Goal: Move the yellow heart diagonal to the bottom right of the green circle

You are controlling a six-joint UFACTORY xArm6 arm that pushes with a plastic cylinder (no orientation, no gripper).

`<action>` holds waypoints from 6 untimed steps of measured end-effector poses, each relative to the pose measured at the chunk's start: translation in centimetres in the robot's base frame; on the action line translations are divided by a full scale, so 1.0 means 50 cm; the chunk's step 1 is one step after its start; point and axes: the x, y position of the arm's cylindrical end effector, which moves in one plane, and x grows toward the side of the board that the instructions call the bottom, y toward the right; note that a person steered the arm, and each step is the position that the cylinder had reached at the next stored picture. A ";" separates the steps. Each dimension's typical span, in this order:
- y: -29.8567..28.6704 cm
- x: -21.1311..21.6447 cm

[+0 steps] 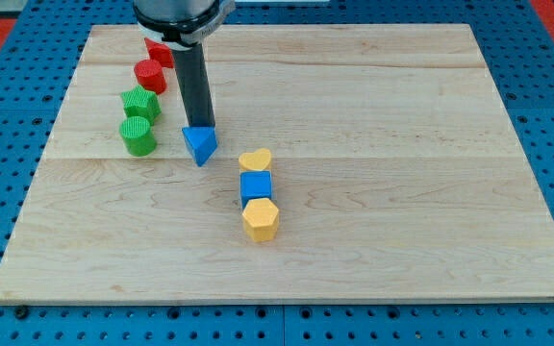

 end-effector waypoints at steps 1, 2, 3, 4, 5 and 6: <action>0.164 -0.036; 0.285 0.058; 0.219 0.116; 0.107 0.115; -0.032 0.132; -0.009 0.183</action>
